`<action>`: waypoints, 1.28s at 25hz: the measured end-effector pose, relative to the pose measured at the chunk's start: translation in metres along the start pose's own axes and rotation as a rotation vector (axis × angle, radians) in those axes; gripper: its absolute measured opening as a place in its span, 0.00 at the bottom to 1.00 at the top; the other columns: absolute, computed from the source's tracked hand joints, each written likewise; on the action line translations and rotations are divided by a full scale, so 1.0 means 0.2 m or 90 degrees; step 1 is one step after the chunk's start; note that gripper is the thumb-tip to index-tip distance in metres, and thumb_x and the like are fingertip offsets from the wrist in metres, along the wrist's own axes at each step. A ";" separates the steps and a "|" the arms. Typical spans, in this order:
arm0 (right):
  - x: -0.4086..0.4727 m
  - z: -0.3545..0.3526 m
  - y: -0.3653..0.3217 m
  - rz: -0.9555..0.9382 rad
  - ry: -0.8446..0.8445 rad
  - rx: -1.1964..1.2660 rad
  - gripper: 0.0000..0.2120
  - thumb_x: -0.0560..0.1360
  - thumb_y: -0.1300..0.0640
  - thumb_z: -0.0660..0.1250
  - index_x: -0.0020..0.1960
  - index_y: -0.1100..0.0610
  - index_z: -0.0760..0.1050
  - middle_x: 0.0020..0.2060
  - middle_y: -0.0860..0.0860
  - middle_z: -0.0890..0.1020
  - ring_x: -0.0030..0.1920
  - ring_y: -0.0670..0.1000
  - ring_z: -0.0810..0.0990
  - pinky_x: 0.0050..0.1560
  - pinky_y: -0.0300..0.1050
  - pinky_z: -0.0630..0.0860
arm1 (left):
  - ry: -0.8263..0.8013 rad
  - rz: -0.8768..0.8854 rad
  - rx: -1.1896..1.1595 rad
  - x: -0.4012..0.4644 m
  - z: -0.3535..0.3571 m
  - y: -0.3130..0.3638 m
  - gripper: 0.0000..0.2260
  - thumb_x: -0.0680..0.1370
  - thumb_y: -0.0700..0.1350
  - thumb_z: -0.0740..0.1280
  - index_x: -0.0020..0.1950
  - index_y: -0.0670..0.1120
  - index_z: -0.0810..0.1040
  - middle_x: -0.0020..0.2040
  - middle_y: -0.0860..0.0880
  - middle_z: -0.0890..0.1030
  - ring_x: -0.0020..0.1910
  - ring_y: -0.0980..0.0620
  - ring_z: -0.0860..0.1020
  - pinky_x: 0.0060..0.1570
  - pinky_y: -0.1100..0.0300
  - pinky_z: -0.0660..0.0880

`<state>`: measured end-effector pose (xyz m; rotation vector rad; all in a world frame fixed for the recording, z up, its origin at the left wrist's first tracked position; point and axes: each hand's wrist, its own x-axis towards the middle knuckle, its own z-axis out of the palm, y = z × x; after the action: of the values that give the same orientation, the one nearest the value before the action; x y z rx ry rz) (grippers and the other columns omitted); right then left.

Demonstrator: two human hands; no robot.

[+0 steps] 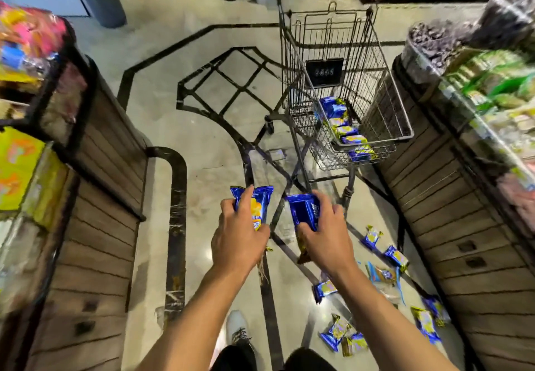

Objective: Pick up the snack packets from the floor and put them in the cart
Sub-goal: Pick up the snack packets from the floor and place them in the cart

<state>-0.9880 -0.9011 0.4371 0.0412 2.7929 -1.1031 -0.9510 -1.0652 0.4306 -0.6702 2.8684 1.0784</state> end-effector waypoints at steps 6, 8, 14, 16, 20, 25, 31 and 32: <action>0.54 -0.04 -0.15 0.041 0.060 0.013 0.33 0.73 0.54 0.67 0.73 0.43 0.58 0.57 0.51 0.68 0.54 0.56 0.77 0.55 0.52 0.77 | -0.047 0.060 0.012 0.60 0.00 0.25 0.35 0.75 0.51 0.69 0.76 0.62 0.54 0.66 0.50 0.65 0.58 0.47 0.75 0.47 0.54 0.74; 0.76 -0.05 -0.16 0.058 0.079 0.033 0.33 0.72 0.55 0.68 0.73 0.43 0.59 0.56 0.50 0.67 0.54 0.57 0.77 0.56 0.51 0.76 | -0.062 0.072 0.015 0.81 0.05 0.35 0.35 0.74 0.51 0.69 0.76 0.63 0.55 0.66 0.50 0.65 0.60 0.45 0.75 0.52 0.49 0.76; 1.38 -0.13 -0.14 0.054 0.104 0.055 0.33 0.71 0.54 0.70 0.73 0.46 0.61 0.60 0.54 0.70 0.57 0.56 0.74 0.58 0.50 0.72 | -0.078 0.081 0.040 1.39 0.17 0.64 0.33 0.74 0.53 0.68 0.75 0.63 0.55 0.64 0.49 0.66 0.58 0.44 0.76 0.54 0.46 0.77; 1.58 -0.16 -0.15 0.045 0.092 0.064 0.34 0.71 0.54 0.70 0.74 0.46 0.61 0.60 0.54 0.70 0.58 0.55 0.73 0.59 0.49 0.71 | -0.083 0.072 0.046 1.58 0.20 0.74 0.35 0.73 0.52 0.68 0.76 0.63 0.54 0.65 0.49 0.65 0.58 0.45 0.76 0.53 0.46 0.77; 1.91 -0.22 -0.19 0.043 0.096 0.068 0.33 0.71 0.54 0.70 0.73 0.46 0.62 0.59 0.54 0.70 0.56 0.57 0.75 0.57 0.49 0.72 | -0.086 0.090 0.052 1.91 0.24 0.94 0.36 0.73 0.52 0.70 0.77 0.62 0.54 0.66 0.49 0.65 0.59 0.45 0.76 0.53 0.48 0.77; 2.32 -0.25 -0.21 0.101 0.104 0.072 0.34 0.71 0.53 0.69 0.73 0.43 0.61 0.59 0.51 0.69 0.57 0.55 0.75 0.56 0.49 0.74 | -0.119 0.135 0.055 2.36 0.33 1.12 0.36 0.73 0.53 0.69 0.76 0.62 0.54 0.68 0.49 0.64 0.59 0.44 0.76 0.52 0.48 0.77; 2.81 -0.23 -0.23 0.182 0.171 0.089 0.34 0.69 0.52 0.69 0.72 0.45 0.62 0.61 0.53 0.72 0.59 0.52 0.72 0.58 0.50 0.72 | -0.215 0.234 0.066 2.92 0.48 1.29 0.36 0.74 0.54 0.69 0.76 0.62 0.53 0.67 0.50 0.63 0.60 0.46 0.75 0.52 0.49 0.76; 2.88 -0.23 -0.24 0.206 0.192 0.093 0.33 0.68 0.51 0.69 0.72 0.45 0.62 0.60 0.53 0.72 0.58 0.52 0.71 0.59 0.51 0.72 | -0.235 0.255 0.076 3.01 0.50 1.32 0.36 0.74 0.54 0.69 0.77 0.62 0.53 0.68 0.49 0.63 0.60 0.46 0.75 0.52 0.51 0.76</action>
<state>-1.5679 -0.9189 0.4226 0.7038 2.8028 -1.3014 -1.6154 -1.0585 0.4301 0.1110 2.7602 0.9268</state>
